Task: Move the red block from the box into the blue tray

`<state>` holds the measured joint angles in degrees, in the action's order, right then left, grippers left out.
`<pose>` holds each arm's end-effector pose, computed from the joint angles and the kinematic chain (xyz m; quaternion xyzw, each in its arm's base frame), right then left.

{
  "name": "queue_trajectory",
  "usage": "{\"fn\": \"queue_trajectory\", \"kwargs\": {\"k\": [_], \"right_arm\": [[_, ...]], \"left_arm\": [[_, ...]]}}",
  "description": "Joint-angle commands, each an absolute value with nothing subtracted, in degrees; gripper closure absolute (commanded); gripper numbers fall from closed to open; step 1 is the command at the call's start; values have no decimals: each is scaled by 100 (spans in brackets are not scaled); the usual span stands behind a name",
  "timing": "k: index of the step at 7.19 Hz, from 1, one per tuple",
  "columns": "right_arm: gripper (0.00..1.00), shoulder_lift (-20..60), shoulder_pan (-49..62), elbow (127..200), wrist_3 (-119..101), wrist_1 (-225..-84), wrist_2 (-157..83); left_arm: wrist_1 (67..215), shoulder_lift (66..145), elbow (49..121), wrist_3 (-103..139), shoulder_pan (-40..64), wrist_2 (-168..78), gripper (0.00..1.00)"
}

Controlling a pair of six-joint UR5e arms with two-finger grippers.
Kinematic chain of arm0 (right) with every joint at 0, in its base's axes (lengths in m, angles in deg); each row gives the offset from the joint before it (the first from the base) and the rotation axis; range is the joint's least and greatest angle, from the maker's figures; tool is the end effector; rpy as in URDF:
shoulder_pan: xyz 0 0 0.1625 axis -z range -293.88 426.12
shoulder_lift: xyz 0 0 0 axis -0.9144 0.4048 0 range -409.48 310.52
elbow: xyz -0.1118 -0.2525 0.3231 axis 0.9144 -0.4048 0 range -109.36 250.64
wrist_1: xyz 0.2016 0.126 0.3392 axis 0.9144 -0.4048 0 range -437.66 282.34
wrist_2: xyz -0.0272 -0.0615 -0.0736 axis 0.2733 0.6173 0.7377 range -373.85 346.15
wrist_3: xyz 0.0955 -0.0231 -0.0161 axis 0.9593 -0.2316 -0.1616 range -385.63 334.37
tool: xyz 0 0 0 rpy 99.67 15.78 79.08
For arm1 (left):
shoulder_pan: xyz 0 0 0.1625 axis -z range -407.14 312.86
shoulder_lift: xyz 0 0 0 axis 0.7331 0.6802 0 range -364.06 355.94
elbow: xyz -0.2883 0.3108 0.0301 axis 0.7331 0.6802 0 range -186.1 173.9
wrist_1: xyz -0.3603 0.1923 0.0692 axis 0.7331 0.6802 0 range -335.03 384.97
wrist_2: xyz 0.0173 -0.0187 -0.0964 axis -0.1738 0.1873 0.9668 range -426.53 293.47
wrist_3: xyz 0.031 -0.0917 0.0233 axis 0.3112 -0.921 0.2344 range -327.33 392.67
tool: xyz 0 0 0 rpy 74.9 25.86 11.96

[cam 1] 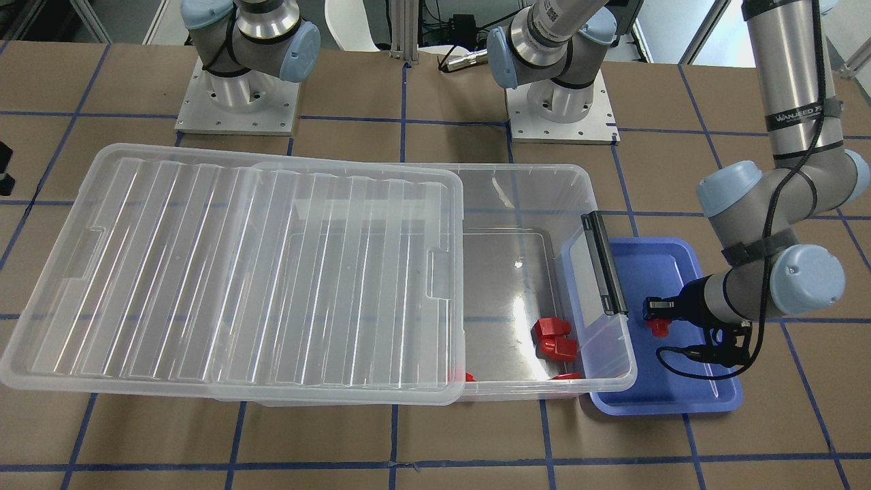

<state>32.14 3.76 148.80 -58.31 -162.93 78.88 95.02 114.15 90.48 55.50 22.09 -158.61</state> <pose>-0.1416 -0.5477 0.5050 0.0442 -0.9987 -0.0215 0.0150 0.0893 -0.6013 0.1915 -0.0202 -0.9912 -0.1267 0.0313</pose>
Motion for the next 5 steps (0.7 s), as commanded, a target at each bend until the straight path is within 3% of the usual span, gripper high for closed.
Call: {"fn": "queue_trajectory", "kwargs": {"k": [1, 2, 3, 5], "right_arm": [[0, 2735, 714, 15383, -6377, -17147, 7949], [0, 2698, 854, 15726, -6386, -17370, 7906], [0, 2689, 872, 16086, -6377, -17816, 7888], [0, 2715, 820, 16344, -6333, -17996, 7844]], "left_arm": [[9502, 11538, 9058, 5543, 2211, -15881, 75], [9493, 11556, 9049, 5543, 2211, -15881, 56], [9493, 11556, 9049, 5526, 2211, -15890, 1], [9510, 11434, 8988, 5517, 2220, -15951, 0]]}}
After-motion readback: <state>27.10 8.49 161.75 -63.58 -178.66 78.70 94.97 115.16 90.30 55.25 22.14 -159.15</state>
